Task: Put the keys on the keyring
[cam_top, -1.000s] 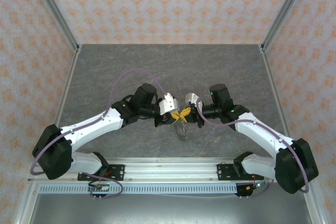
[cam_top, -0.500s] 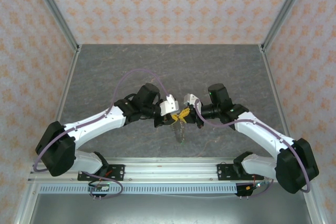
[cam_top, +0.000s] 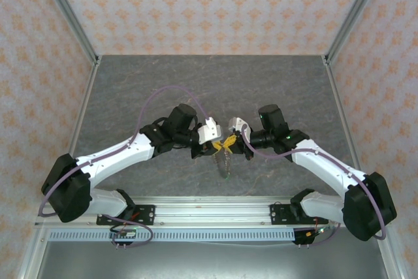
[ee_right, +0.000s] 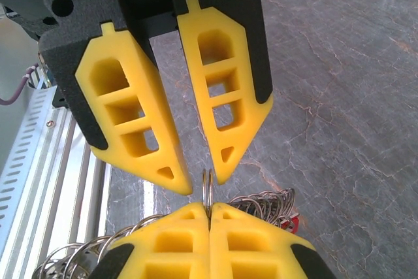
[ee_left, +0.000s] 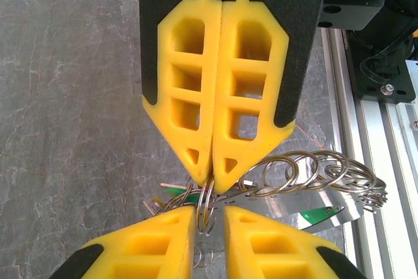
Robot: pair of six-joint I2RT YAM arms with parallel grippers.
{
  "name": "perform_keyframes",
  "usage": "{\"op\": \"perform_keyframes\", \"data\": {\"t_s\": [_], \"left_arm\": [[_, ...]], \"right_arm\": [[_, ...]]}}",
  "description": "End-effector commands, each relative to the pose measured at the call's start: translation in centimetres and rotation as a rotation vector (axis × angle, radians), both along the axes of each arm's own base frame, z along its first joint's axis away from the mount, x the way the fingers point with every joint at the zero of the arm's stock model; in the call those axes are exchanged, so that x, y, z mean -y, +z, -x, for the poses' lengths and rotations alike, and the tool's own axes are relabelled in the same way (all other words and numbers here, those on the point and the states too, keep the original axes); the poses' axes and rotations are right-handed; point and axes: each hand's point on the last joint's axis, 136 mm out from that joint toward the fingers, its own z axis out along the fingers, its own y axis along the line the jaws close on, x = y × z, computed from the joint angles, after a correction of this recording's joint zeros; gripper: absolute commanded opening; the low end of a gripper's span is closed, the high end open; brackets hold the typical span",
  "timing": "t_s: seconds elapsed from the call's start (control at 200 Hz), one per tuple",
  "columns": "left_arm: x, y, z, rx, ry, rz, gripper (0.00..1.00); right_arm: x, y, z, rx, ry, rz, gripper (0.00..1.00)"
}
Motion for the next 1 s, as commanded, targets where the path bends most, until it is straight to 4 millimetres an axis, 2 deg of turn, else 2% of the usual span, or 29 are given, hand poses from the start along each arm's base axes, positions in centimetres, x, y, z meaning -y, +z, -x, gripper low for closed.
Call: {"op": "perform_keyframes", "data": {"t_s": [0.0,0.235,0.37,0.641,0.826,0.916,0.996], "left_arm": [[0.25,0.09,0.08,0.01,-0.001,-0.002,0.19],[0.68,0.38,-0.27,0.013,-0.002,0.012,0.17],[0.79,0.62,-0.33,0.019,-0.007,0.016,0.1],[1.0,0.22,-0.11,-0.003,-0.021,0.011,0.14],[1.1,-0.01,-0.11,-0.017,-0.029,0.001,0.12],[1.17,-0.07,-0.02,-0.023,-0.036,0.001,0.0],[1.15,0.07,-0.27,-0.013,-0.02,0.007,0.0]], "right_arm": [[-0.87,2.71,-0.05,0.077,0.036,-0.08,0.0],[-0.89,2.77,-0.01,0.076,0.038,-0.083,0.0],[-0.92,2.81,-0.02,0.077,0.039,-0.084,0.0],[-1.05,3.06,0.12,0.077,0.044,-0.1,0.0],[-1.12,3.25,0.05,0.082,0.046,-0.108,0.0],[-1.12,3.11,0.02,0.081,0.045,-0.107,0.0],[-0.98,2.68,-0.12,0.08,0.031,-0.096,0.0]]}}
